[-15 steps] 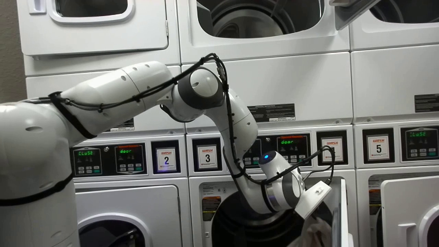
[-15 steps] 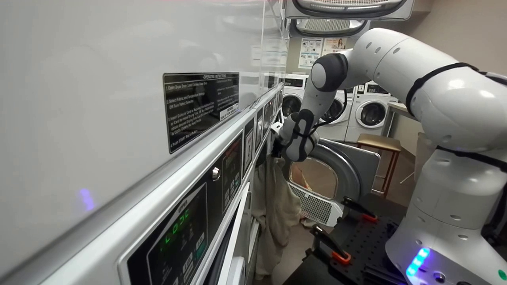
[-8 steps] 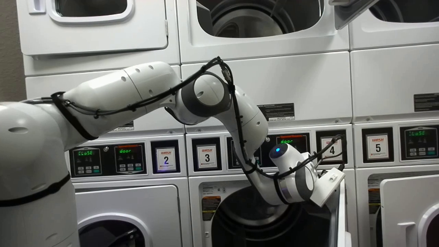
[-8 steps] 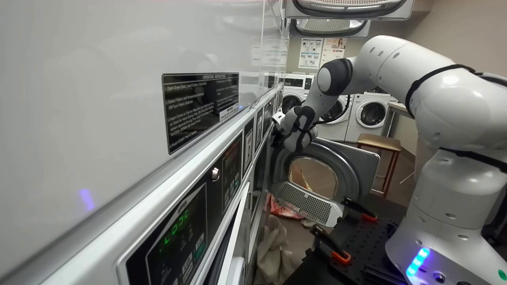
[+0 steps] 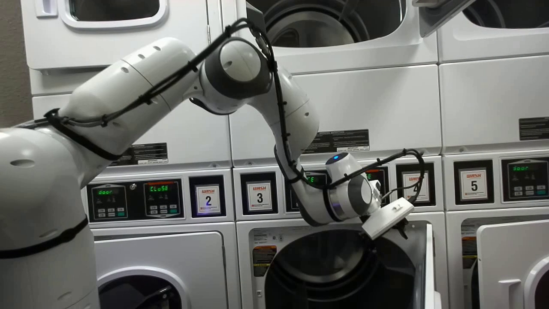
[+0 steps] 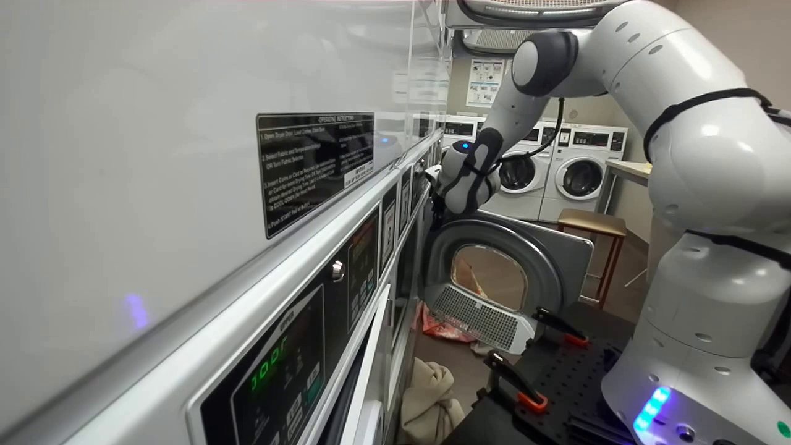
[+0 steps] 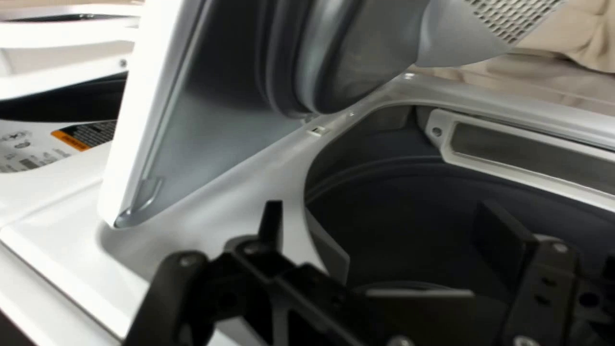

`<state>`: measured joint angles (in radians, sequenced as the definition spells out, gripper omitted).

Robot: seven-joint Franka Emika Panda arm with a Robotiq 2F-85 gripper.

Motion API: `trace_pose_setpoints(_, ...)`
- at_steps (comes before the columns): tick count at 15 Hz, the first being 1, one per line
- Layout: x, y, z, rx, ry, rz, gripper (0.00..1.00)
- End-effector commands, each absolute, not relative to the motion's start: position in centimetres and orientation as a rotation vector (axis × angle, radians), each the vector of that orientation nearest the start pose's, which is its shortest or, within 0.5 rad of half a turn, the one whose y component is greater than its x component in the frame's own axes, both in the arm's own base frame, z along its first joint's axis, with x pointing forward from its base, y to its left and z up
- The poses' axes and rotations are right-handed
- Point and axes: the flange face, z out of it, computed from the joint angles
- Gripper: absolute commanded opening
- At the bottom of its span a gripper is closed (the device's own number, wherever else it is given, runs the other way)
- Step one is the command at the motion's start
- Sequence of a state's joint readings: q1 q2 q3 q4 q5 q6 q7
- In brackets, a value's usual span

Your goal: Remove the item of clothing from the upper middle dryer and place it inside the bottom right dryer

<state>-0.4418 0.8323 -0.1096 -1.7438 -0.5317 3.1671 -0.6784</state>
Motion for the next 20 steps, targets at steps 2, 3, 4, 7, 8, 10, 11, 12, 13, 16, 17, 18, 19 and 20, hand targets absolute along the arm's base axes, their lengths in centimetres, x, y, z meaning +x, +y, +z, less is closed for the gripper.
trace_pose_setpoints(2,57.3,-27.8,22.6,-3.256,-1.127,-0.278,1.00)
trace_pose_setpoints(3,56.5,-27.3,24.1,-3.230,-1.069,-0.220,1.00)
trace_pose_setpoints(4,55.9,-27.1,26.0,-3.202,-1.022,-0.178,1.00)
trace_pose_setpoints(7,53.6,-27.5,31.9,-3.130,-0.884,-0.055,1.00)
trace_pose_setpoints(8,52.8,-27.8,34.1,-3.105,-0.850,-0.027,1.00)
trace_pose_setpoints(10,51.0,-28.5,38.0,-3.077,-0.784,-0.003,1.00)
trace_pose_setpoints(11,50.1,-28.8,39.7,-3.074,-0.758,0.000,1.00)
trace_pose_setpoints(12,49.3,-29.1,41.3,-3.076,-0.727,0.009,1.00)
trace_pose_setpoints(13,48.6,-29.4,42.7,-3.077,-0.711,0.023,1.00)
trace_pose_setpoints(16,47.2,-29.4,45.8,-3.083,-0.689,0.025,1.00)
trace_pose_setpoints(17,46.9,-29.2,46.9,-3.090,-0.687,0.006,1.00)
trace_pose_setpoints(18,46.8,-28.9,47.8,-3.093,-0.696,-0.012,1.00)
trace_pose_setpoints(19,46.8,-28.5,48.8,-3.100,-0.706,-0.040,1.00)
trace_pose_setpoints(20,46.9,-28.1,49.8,-3.106,-0.719,-0.065,1.00)
